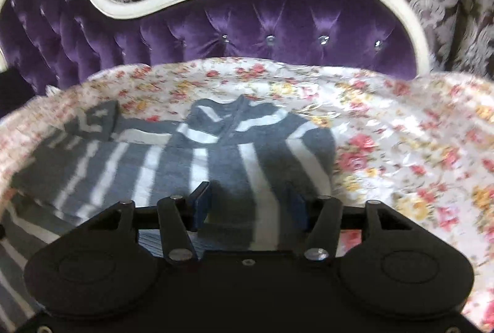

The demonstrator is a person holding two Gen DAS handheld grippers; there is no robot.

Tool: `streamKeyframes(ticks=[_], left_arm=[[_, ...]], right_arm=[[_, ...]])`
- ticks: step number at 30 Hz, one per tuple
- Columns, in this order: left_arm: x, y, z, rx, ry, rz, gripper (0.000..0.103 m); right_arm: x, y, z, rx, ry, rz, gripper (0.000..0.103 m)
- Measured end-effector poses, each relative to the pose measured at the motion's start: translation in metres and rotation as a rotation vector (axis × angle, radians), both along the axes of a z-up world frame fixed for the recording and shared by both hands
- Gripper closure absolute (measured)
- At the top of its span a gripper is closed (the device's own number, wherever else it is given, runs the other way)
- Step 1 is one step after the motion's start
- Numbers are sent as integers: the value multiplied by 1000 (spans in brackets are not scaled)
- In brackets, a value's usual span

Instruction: Fold small clothes

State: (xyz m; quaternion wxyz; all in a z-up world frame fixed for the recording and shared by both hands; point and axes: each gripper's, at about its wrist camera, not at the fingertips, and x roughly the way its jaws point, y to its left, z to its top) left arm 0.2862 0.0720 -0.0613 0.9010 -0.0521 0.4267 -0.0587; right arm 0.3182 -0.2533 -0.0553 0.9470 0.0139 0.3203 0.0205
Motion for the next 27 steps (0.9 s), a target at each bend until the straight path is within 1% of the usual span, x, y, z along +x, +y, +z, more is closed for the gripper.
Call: streamKeyframes(ticks=[3, 4, 5, 8, 12, 15, 17, 18, 20, 22, 27], left_arm=[[1, 0, -6, 2, 24, -1, 1], [2, 0, -8, 6, 28, 1, 1], [1, -1, -9, 19, 23, 0, 1], [-1, -6, -11, 57, 11, -10, 1], [-1, -7, -12, 59, 2, -10, 1], [-2, -6, -12, 60, -6, -10, 1], [-4, -7, -13, 61, -22, -6, 0], [-5, -7, -14, 60, -31, -4, 0], [-8, -7, -15, 57, -49, 4, 0], [-9, -7, -15, 55, -58, 12, 0], [-7, -7, -14, 49, -48, 22, 0]], right_arm=[[1, -6, -3, -6, 20, -22, 35], [2, -8, -3, -6, 25, -29, 31], [3, -9, -4, -8, 31, -34, 28], [5, -13, -6, 19, 48, -48, 25], [6, -18, -7, 73, 66, -63, 22], [5, -17, -8, 83, 69, -52, 16], [5, -16, -9, 84, 70, -45, 10], [5, -15, -10, 83, 70, -43, 9], [4, -13, -11, 80, 68, -36, 3], [4, -12, -12, 77, 64, -36, 1], [1, -12, -14, 80, 46, -40, 1]])
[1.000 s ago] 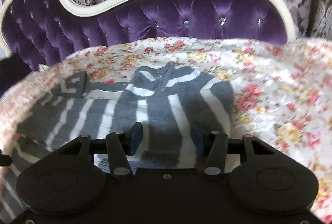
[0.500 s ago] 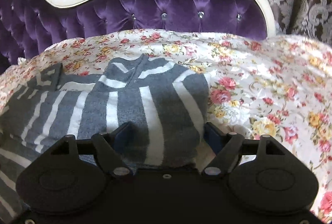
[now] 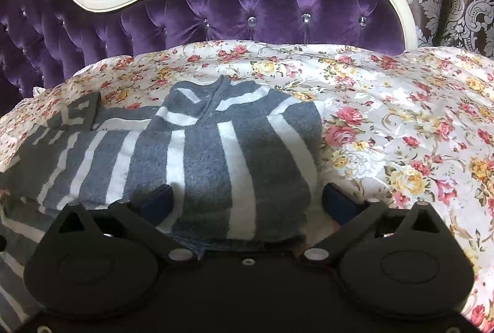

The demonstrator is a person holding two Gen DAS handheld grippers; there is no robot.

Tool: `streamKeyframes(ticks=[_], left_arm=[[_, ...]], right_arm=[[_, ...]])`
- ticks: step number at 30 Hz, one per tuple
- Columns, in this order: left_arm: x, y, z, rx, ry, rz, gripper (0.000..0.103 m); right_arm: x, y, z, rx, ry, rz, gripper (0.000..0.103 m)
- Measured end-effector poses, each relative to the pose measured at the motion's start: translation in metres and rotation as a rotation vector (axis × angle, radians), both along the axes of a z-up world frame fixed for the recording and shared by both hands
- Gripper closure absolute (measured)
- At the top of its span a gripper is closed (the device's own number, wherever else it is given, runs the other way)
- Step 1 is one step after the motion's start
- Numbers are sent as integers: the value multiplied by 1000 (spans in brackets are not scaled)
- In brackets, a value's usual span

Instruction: Fold small clothes

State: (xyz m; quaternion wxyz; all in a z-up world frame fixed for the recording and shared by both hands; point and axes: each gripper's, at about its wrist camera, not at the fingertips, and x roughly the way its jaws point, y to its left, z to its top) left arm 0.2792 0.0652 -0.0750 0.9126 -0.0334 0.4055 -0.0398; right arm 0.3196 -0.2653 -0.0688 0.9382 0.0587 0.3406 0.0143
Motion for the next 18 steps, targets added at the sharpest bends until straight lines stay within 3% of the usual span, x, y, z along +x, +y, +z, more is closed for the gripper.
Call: streamKeyframes(ticks=[11, 18], left_arm=[[5, 1, 2, 6, 24, -28, 1], [1, 5, 8, 13, -14, 6, 2]], right_arm=[[-1, 1, -1, -5, -13, 7, 1], [-8, -7, 5, 4, -24, -51, 1]])
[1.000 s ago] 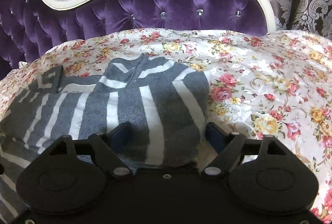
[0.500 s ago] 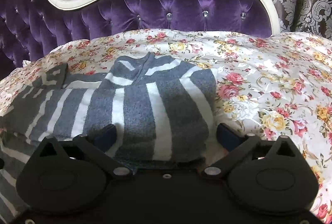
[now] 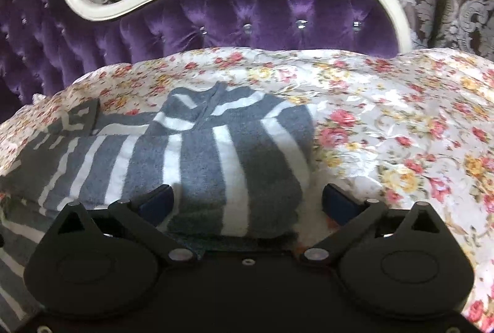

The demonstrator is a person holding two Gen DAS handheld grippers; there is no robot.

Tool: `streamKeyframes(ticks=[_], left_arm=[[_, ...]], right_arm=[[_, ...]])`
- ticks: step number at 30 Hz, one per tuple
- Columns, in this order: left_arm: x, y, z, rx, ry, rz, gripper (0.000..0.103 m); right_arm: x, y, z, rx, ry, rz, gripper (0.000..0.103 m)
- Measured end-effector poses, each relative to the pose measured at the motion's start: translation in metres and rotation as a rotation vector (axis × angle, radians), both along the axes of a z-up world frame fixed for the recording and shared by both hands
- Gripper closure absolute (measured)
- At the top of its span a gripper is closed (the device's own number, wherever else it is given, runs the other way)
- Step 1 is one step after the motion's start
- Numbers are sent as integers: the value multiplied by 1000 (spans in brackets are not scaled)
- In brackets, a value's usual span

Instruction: Fold small clothes

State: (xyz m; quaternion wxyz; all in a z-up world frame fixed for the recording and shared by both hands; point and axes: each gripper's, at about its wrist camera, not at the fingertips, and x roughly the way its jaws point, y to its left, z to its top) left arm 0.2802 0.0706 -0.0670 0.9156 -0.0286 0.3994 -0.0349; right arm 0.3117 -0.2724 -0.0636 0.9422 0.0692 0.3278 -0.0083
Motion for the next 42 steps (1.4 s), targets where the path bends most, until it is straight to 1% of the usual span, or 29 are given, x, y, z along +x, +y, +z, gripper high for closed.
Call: streamKeyframes(ticks=[2, 4, 7, 10, 14, 17, 24, 29, 35, 42], left_arm=[[-2, 3, 3, 2, -14, 15, 2], [-5, 7, 5, 11, -30, 35, 2], [-14, 10, 9, 34, -47, 51, 2], [-28, 13, 15, 35, -66, 69, 2], [-48, 16, 23, 28, -68, 81, 2], [-66, 17, 30, 39, -71, 84, 2], [-111, 24, 41, 12, -69, 105, 2], [-140, 23, 42, -1, -49, 91, 2], [-175, 22, 41, -51, -38, 79, 2], [-208, 18, 36, -33, -41, 45, 2]], right_arm=[[-5, -5, 5, -5, -22, -40, 1], [-12, -9, 12, -13, -68, -76, 1], [-21, -10, 18, -53, -120, -105, 1], [-29, -7, 22, -68, -126, -97, 1], [-51, -5, 35, -28, -143, -86, 1], [-67, -1, 47, -2, -132, -51, 1], [-112, 15, 67, 39, -105, 32, 1], [-143, 20, 69, 91, -66, 68, 1], [-180, 24, 69, 128, -40, 91, 1], [-221, 26, 67, 119, -33, 99, 1]])
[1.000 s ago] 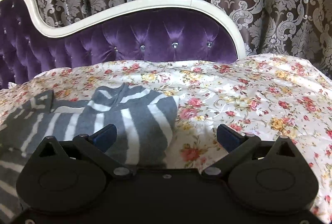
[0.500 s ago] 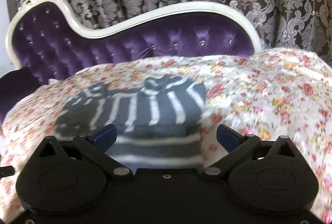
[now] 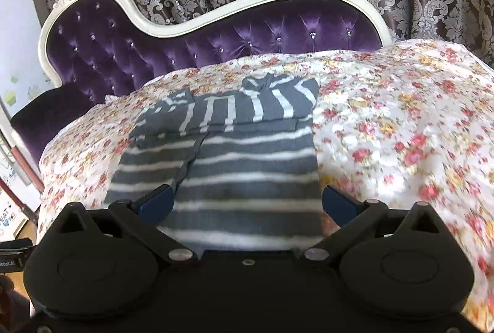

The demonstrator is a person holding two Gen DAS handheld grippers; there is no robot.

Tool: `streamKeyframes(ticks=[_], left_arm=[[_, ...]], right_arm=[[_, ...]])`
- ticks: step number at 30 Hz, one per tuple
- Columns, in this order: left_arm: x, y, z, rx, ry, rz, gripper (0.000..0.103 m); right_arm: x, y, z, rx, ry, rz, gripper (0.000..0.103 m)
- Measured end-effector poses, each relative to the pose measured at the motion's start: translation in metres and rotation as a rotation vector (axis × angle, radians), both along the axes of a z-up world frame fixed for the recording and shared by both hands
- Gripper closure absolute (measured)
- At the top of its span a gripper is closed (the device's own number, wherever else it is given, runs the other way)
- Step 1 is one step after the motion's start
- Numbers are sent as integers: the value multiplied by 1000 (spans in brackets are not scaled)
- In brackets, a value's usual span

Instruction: Fold small clothes

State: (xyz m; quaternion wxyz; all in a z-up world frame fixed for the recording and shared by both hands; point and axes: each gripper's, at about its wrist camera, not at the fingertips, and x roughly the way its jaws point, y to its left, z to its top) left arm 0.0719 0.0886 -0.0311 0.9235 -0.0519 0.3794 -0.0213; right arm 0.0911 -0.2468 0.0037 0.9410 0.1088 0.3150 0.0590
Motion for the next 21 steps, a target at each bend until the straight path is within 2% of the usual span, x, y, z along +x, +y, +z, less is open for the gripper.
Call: streamKeyframes(ticks=[12, 17, 21], left_arm=[[-6, -21, -12, -14, 21, -107, 2], [1, -26, -19, -16, 43, -132, 2], [7, -26, -22, -15, 58, -137, 2]], right_arm=[[-33, -1, -17, 19, 99, -12, 1], [-31, 0, -23, -4, 118, -21, 1], [-21, 0, -30, 23, 151, -11, 1]])
